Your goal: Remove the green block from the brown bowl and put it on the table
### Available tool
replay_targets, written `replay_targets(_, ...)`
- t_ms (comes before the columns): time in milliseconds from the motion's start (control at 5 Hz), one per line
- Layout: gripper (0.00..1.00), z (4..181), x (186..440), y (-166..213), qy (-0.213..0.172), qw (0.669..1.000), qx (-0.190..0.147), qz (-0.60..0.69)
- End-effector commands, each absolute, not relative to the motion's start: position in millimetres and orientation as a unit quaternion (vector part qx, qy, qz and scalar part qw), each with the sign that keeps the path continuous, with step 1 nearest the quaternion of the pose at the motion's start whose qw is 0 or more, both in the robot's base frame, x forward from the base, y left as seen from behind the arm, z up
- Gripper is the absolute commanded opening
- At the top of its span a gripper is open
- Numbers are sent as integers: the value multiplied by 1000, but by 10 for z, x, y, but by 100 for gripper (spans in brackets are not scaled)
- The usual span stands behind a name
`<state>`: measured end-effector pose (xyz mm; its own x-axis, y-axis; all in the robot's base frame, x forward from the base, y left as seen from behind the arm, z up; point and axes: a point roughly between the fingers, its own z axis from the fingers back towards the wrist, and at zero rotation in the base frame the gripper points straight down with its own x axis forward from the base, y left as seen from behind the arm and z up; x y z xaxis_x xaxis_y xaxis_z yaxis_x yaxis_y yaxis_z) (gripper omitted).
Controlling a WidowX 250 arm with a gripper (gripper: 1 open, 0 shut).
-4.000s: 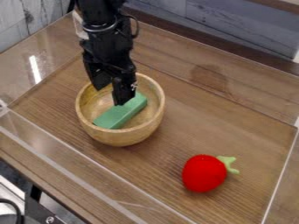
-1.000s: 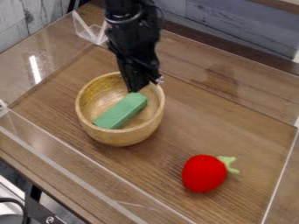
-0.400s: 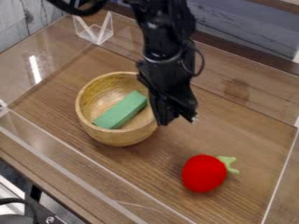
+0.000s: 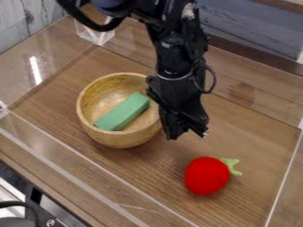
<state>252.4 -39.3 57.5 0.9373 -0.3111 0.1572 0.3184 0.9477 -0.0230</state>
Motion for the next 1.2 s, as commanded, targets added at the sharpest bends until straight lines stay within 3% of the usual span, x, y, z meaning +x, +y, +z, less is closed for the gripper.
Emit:
replay_targets(0,100,684,2626,-427,-95,980,-28,-173)
replay_targets(400,100,682,2673,-314,-90,989,-31,-115)
replay_targets(1000,100,893,2783,623,-100,994,-18,-41)
